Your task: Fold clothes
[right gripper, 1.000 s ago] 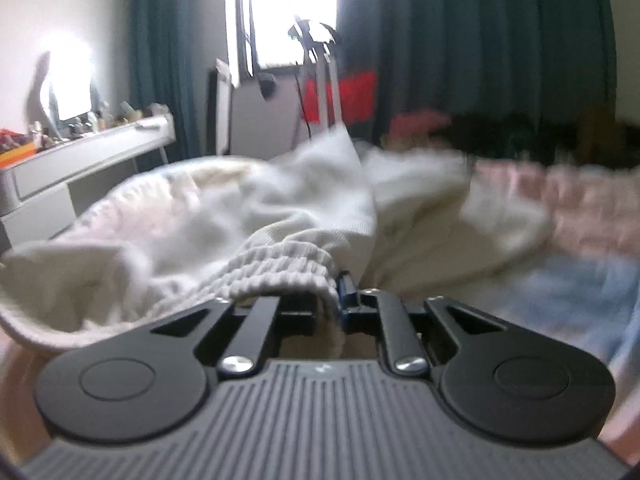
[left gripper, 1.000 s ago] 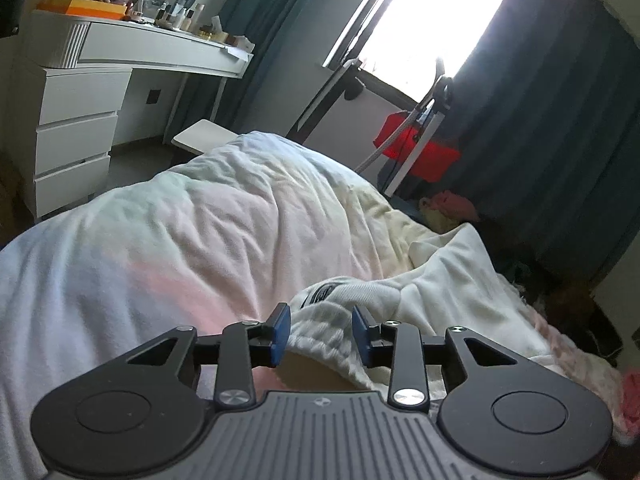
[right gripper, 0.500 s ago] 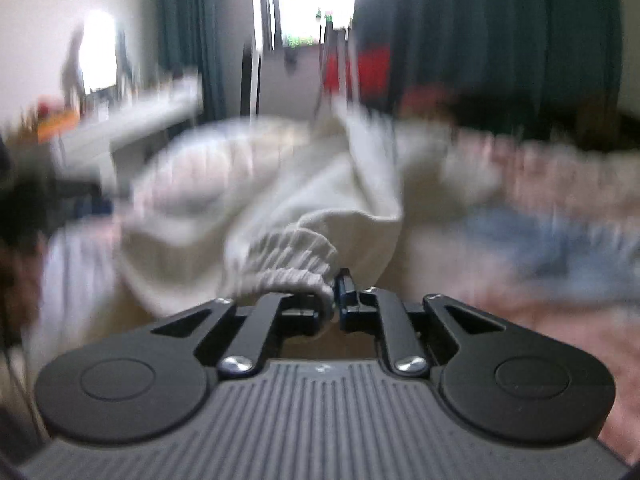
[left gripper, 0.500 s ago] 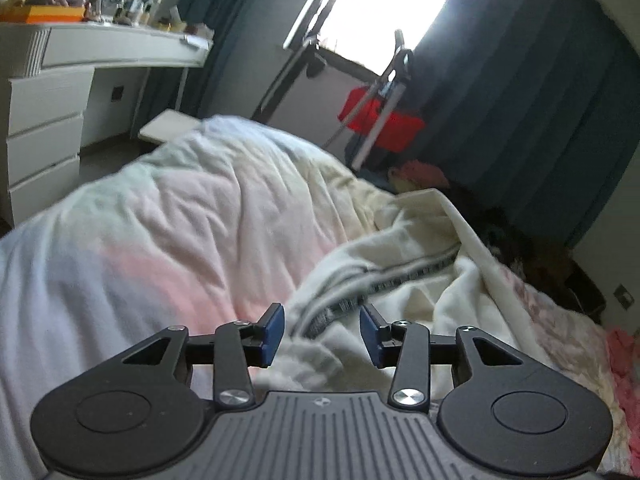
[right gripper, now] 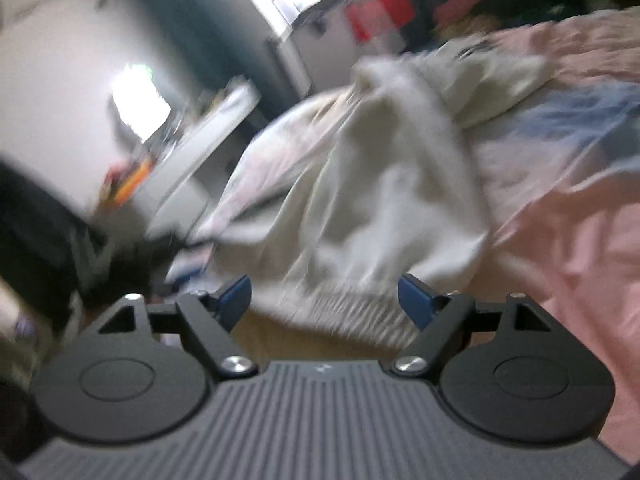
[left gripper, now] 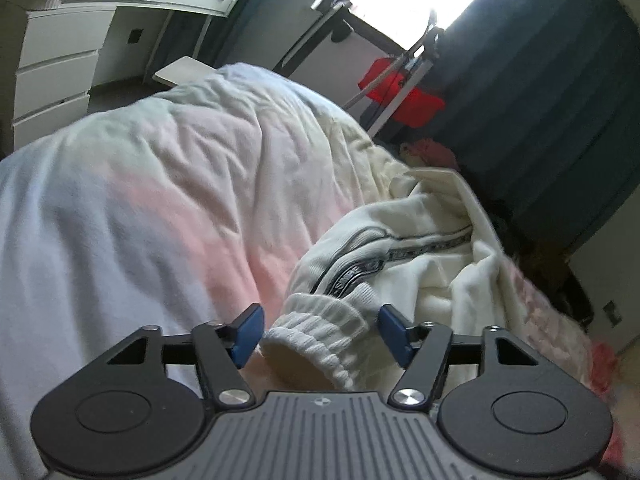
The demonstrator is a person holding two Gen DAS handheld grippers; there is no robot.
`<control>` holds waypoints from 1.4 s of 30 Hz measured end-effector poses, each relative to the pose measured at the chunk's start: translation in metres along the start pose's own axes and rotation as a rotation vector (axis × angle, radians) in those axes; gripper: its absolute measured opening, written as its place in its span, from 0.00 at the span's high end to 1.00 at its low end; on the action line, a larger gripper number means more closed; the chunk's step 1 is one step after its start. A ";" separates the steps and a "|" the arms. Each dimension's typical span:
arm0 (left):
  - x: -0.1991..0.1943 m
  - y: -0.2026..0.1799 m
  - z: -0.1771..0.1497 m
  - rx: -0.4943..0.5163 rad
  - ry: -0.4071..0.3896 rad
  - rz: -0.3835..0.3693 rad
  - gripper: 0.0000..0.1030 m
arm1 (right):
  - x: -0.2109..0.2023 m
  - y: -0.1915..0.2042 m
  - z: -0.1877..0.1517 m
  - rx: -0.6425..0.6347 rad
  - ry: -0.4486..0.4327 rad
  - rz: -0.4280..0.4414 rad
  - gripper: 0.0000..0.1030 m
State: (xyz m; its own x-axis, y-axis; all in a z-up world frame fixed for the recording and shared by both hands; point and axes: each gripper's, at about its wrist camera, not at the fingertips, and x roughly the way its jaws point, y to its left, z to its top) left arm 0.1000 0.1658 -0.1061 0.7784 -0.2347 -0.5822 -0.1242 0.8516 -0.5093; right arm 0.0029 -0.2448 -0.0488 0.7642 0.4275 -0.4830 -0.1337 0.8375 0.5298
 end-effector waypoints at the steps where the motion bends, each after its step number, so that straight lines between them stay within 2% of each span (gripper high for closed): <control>1: 0.006 0.001 -0.001 0.001 0.012 0.005 0.32 | 0.002 -0.006 0.002 0.024 -0.019 -0.037 0.19; 4: 0.020 0.004 -0.003 -0.003 0.035 0.005 0.33 | 0.021 -0.029 0.003 0.137 0.001 -0.077 0.19; 8: 0.028 0.007 -0.004 -0.016 0.038 -0.005 0.46 | 0.055 -0.059 -0.011 0.369 0.115 -0.021 0.21; 9: 0.028 0.008 -0.004 -0.022 0.034 -0.003 0.51 | 0.054 -0.059 -0.013 0.381 0.116 -0.006 0.33; 12: 0.025 0.011 -0.004 -0.061 0.025 -0.010 0.65 | 0.050 -0.053 -0.020 0.388 0.102 0.034 0.42; 14: 0.022 0.011 -0.003 -0.067 0.015 0.000 0.74 | 0.047 -0.047 -0.020 0.364 0.086 0.069 0.42; 15: 0.020 0.011 -0.002 -0.060 0.006 0.006 0.79 | 0.050 -0.046 -0.021 0.345 0.090 0.057 0.43; 17: 0.014 0.009 0.000 -0.048 -0.013 0.009 0.83 | 0.060 -0.043 -0.025 0.314 0.126 -0.014 0.44; 19: 0.005 0.003 0.006 -0.032 -0.042 0.005 0.85 | 0.060 -0.038 -0.028 0.293 0.115 -0.034 0.63; 21: -0.008 -0.005 0.019 -0.012 -0.075 0.000 0.86 | 0.051 -0.030 -0.030 0.296 0.084 -0.006 0.75; 24: -0.027 -0.013 0.058 -0.023 -0.124 -0.032 0.87 | 0.037 -0.013 -0.030 0.349 0.039 0.115 0.78; 26: -0.034 -0.016 0.093 -0.010 -0.162 -0.016 0.87 | 0.033 0.005 -0.030 0.361 0.016 0.188 0.79; 30: -0.027 -0.015 0.177 0.042 -0.227 0.115 0.88 | 0.068 0.066 -0.036 0.396 0.032 0.341 0.81; 34: -0.006 -0.001 0.253 0.116 -0.299 0.278 0.88 | 0.140 0.144 -0.037 0.364 0.080 0.448 0.82; 38: 0.043 0.045 0.314 0.097 -0.286 0.446 0.88 | 0.227 0.194 -0.036 0.364 0.172 0.500 0.82; 40: 0.073 0.073 0.333 0.062 -0.246 0.473 0.87 | 0.265 0.211 -0.038 0.348 0.222 0.514 0.84; 42: 0.104 0.095 0.342 0.046 -0.210 0.465 0.87 | 0.297 0.221 -0.043 0.318 0.272 0.503 0.87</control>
State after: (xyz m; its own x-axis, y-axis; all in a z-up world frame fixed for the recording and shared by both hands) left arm 0.3797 0.3827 0.0015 0.7546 0.2696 -0.5982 -0.4636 0.8643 -0.1953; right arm 0.1734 0.0814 -0.1051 0.4642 0.8469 -0.2595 -0.2085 0.3892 0.8973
